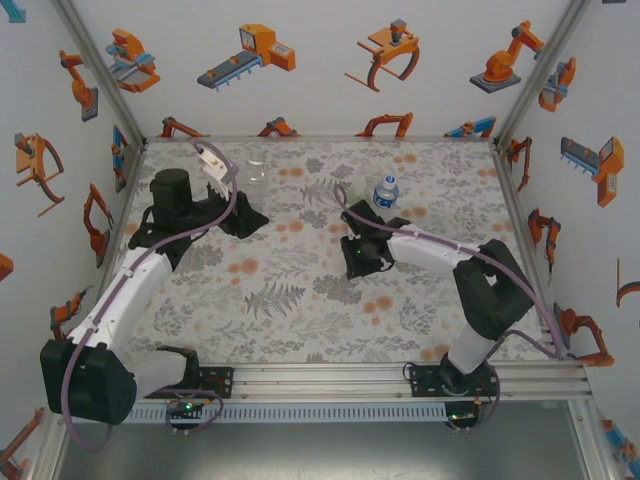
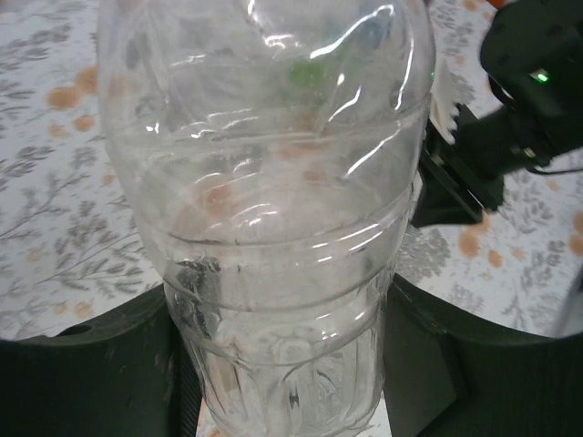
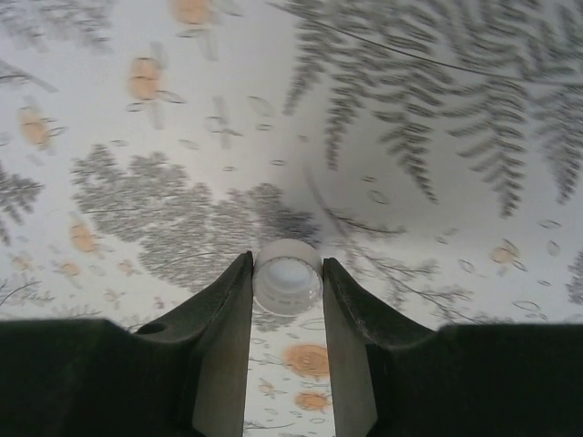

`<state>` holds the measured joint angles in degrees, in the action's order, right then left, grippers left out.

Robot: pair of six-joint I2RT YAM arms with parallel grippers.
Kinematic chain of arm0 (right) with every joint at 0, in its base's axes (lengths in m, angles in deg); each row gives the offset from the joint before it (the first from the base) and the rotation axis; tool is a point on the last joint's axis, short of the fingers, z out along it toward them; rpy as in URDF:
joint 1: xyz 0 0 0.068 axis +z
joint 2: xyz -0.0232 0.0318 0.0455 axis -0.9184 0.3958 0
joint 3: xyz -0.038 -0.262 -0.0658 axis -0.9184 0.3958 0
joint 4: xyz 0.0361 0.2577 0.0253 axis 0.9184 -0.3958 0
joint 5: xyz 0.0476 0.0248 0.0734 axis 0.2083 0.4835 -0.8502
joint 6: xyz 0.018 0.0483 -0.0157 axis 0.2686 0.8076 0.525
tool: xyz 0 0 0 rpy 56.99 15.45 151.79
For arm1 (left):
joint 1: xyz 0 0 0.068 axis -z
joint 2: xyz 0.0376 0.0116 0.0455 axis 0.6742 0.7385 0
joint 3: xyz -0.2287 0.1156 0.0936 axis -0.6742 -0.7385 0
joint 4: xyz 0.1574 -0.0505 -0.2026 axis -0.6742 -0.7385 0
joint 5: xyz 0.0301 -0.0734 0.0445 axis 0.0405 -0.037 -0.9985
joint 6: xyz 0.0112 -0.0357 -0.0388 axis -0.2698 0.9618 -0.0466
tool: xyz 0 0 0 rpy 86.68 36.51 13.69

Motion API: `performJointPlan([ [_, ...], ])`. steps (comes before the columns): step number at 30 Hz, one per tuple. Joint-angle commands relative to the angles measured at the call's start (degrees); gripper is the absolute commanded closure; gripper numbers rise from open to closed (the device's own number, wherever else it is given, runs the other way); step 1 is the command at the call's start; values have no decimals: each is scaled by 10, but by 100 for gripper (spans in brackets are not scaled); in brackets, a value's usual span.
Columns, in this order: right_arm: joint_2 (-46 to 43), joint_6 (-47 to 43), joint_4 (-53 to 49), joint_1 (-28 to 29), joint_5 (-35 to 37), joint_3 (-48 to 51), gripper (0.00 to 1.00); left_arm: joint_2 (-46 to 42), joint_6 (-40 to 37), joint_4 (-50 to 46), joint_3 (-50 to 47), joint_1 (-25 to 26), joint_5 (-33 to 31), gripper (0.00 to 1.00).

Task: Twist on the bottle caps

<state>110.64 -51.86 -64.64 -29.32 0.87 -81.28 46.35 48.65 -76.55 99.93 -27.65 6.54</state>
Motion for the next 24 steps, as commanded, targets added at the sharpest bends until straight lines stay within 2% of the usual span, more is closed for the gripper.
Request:
performJointPlan([
  [1, -21, 24, 17, -14, 14, 28, 72, 6, -11, -20, 25, 23, 49, 100],
  [9, -28, 39, 19, -20, 8, 48, 67, 11, -31, -44, 33, 45, 45, 100],
  [13, -45, 38, -4, -21, 21, 37, 58, 10, -34, -44, 33, 46, 41, 100],
  [24, -57, 47, -23, -19, -1, 17, 58, 13, -33, -45, 35, 47, 43, 100],
])
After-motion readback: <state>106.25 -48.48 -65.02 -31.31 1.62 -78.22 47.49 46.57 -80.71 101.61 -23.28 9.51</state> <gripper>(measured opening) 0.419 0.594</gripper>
